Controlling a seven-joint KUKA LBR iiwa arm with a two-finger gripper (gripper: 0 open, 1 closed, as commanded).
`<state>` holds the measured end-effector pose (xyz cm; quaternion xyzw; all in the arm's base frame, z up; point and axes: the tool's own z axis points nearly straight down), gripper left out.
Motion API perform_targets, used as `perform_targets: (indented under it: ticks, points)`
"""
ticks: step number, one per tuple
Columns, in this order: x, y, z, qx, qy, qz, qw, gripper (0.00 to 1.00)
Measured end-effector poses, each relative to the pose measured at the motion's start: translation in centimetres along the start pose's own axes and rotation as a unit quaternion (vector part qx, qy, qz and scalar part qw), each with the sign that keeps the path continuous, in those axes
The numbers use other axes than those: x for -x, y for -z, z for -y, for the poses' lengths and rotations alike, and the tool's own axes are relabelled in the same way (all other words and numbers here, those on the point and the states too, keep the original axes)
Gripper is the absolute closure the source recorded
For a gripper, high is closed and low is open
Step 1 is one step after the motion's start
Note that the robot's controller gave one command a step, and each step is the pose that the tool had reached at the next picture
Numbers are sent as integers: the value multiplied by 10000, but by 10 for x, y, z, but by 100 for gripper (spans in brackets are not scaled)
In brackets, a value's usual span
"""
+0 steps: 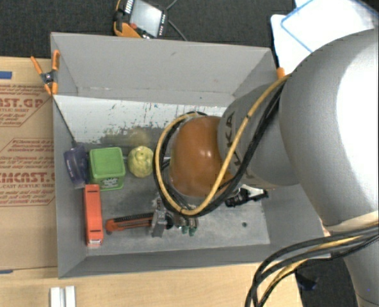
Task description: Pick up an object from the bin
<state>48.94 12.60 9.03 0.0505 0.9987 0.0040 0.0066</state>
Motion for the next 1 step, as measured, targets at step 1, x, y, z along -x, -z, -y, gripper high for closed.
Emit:
perform_targets:
  ticks: [1]
  points:
    - [-2,28,0,-13,1,-41,10000,100]
